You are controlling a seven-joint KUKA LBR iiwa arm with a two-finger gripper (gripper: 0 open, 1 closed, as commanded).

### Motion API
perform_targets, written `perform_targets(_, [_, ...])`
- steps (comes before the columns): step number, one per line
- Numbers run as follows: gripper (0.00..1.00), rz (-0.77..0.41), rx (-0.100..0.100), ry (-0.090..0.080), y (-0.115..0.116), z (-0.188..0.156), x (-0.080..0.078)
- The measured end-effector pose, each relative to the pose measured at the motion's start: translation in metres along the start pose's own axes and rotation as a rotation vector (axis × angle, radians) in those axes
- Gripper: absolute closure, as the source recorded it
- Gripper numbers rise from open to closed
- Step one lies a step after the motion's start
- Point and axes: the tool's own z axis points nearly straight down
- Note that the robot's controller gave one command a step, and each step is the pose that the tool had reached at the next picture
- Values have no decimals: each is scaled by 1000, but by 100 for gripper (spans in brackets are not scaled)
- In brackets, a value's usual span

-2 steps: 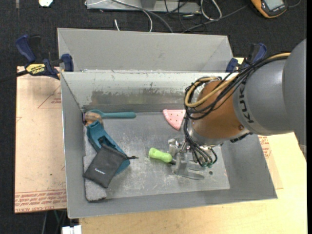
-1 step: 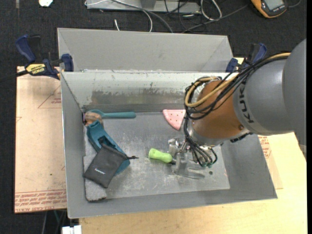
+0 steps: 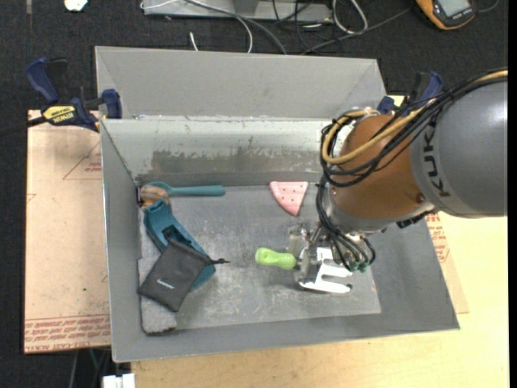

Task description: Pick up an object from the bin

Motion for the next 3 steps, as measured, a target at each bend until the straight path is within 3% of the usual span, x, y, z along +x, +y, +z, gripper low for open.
perform_targets(1, [100,-1,0,-2,-3,-32,-6])
perform_targets(2, [100,-210,0,-6,-32,-31,-1])
perform_targets(3, [100,-92,-1,-16,-16,47,-37])
